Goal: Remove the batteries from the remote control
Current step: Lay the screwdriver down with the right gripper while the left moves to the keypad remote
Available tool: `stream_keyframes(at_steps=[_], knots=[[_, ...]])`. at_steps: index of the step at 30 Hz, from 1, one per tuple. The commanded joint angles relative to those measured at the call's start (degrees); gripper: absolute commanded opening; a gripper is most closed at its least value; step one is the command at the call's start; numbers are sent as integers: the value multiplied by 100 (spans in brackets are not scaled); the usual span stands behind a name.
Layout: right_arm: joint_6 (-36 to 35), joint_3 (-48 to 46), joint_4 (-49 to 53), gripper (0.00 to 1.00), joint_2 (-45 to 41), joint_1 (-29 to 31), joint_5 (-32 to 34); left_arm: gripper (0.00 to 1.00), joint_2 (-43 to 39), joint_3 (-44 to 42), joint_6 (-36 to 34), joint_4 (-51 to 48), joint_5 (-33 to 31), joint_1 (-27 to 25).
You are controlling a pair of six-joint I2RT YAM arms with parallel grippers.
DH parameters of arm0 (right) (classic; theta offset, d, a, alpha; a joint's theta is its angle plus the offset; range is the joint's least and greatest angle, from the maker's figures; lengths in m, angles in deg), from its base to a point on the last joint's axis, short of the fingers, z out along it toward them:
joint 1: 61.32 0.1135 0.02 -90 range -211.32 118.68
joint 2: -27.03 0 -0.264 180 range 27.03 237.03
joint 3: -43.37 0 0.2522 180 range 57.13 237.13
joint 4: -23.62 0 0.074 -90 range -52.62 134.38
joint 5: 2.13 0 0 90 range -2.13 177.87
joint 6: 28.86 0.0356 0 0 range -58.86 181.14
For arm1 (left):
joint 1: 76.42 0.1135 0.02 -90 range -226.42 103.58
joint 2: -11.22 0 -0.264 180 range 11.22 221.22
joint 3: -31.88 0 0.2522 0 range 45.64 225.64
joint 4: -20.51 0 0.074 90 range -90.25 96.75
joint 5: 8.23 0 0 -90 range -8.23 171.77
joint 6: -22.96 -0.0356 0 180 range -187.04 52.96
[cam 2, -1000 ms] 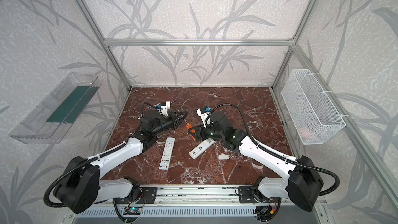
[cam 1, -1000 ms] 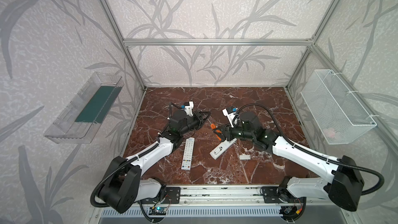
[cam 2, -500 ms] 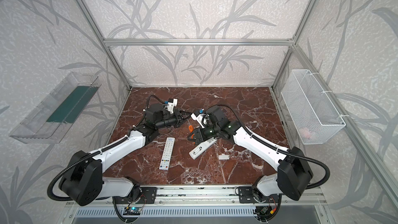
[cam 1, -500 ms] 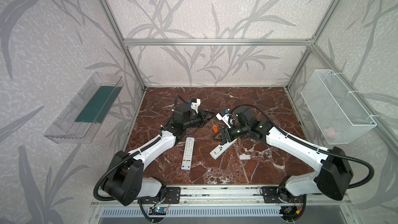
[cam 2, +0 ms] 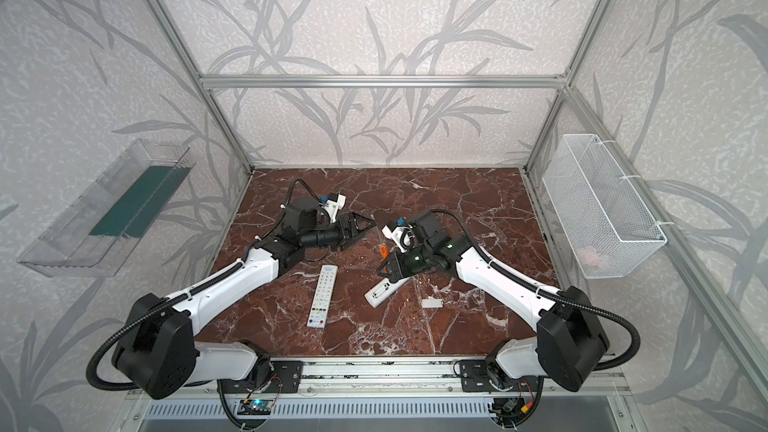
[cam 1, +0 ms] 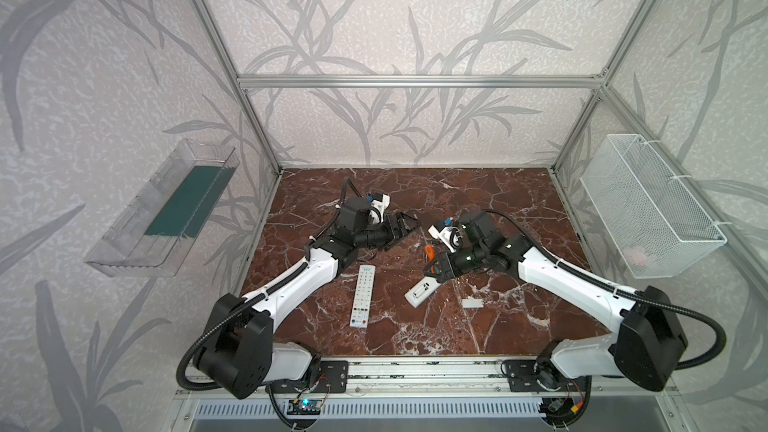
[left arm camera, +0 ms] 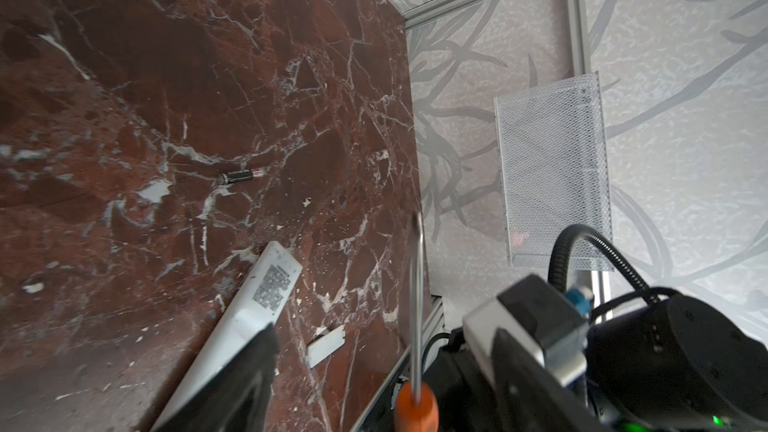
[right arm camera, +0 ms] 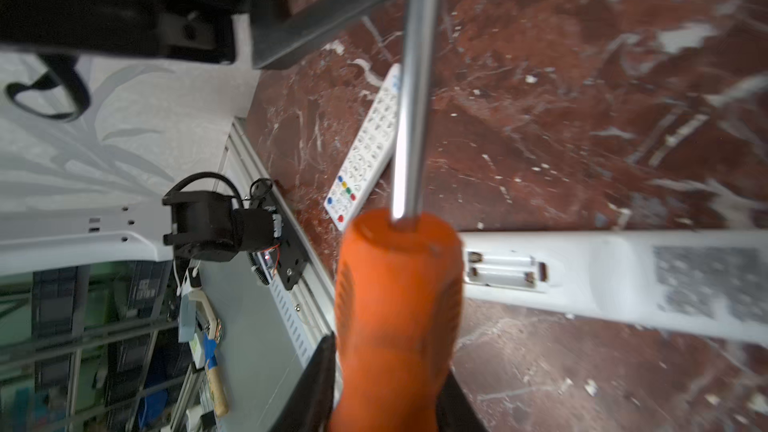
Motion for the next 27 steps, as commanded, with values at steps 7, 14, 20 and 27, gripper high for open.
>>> stream_keyframes(at_steps=[7, 14, 20, 27], knots=[[-904, -443, 1465, 5, -519, -1795, 2231, 99, -628, -712, -271, -1252, 499, 1406], [-1144, -55, 1732, 6, 742, -1991, 2645, 99, -828, -1103, -1035, -2262, 98, 1611], [-1105, 101, 1402, 8, 1484, -1991, 2679, 99, -818, -785, -2081, -3697, -1067, 1588], [-1109, 206, 1316, 30, 1780, -1991, 2710, 99, -544, -498, -2614, -4438, -2076, 1243]])
